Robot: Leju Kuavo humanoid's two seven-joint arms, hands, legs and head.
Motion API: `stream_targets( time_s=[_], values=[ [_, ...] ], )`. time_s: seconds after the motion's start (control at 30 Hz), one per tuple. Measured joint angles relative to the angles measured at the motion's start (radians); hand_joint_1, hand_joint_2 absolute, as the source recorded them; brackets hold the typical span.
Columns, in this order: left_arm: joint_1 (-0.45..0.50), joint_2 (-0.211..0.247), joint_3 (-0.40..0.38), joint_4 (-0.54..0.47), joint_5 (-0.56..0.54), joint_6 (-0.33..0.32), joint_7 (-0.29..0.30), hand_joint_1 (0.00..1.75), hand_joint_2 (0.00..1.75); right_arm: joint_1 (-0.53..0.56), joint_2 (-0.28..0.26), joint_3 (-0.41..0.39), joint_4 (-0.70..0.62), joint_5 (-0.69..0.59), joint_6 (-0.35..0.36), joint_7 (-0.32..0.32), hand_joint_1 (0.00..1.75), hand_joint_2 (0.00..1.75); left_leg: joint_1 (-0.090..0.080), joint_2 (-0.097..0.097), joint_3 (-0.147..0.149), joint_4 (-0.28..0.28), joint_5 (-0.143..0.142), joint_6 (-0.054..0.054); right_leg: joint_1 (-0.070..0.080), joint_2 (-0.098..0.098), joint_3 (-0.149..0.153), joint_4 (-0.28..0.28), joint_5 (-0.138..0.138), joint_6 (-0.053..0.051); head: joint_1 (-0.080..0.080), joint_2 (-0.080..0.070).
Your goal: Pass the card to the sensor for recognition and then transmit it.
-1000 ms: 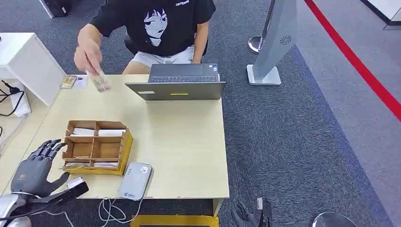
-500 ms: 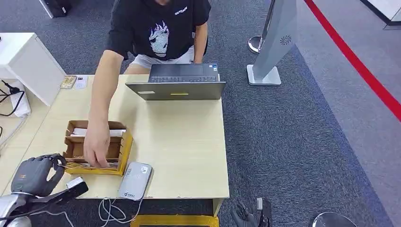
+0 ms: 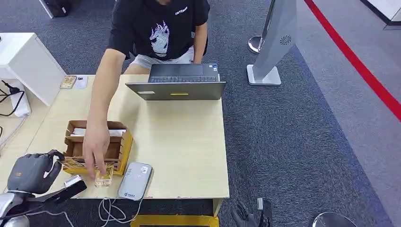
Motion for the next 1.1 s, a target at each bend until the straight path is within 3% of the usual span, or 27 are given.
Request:
stream_targets(
  time_s=[0.27, 0.43, 0.63, 0.87, 1.1],
  values=[
    [0.001, 0.003, 0.0, -0.023, 0.003, 0.015, -0.006, 1.75, 1.75, 0.0, 0.0, 0.0, 0.0, -0.004, -0.002, 0.0, 0.0, 1.75, 0.0, 0.0, 0.0, 0.0, 0.0, 0.0, 0.0, 0.0, 0.0, 0.0, 0.0, 0.0, 0.0, 0.0],
    [0.003, 0.018, 0.0, -0.106, 0.017, 0.033, -0.011, 1.75, 1.75, 0.0, 0.0, 0.0, 0.0, -0.012, -0.004, -0.003, 0.0, 1.75, 0.0, 0.0, 0.0, 0.0, 0.0, 0.0, 0.0, 0.0, 0.0, 0.0, 0.0, 0.0, 0.0, 0.0],
    [-0.02, 0.048, 0.0, -0.212, 0.019, 0.008, 0.013, 1.75, 1.75, 0.0, 0.0, -0.001, 0.0, -0.017, -0.006, -0.006, 0.0, 1.75, 0.0, 0.0, 0.0, 0.0, 0.0, 0.0, 0.0, 0.0, 0.0, 0.0, 0.0, 0.0, 0.0, 0.0],
    [-0.088, 0.076, 0.0, -0.203, 0.042, -0.01, 0.032, 1.75, 1.75, -0.003, 0.0, 0.0, 0.0, -0.014, -0.006, -0.001, 0.0, 1.75, 0.0, 0.0, 0.0, 0.0, 0.0, 0.0, 0.0, 0.0, 0.0, 0.0, 0.0, 0.0, 0.0, 0.0],
    [-0.153, 0.094, 0.0, -0.132, 0.094, -0.021, 0.039, 1.75, 1.75, -0.005, 0.003, 0.001, -0.001, -0.012, -0.006, 0.004, 0.0, 1.75, 0.0, 0.001, 0.0, 0.0, 0.0, 0.0, 0.0, 0.001, 0.0, 0.0, 0.0, 0.0, 0.0, 0.0]
  ],
)
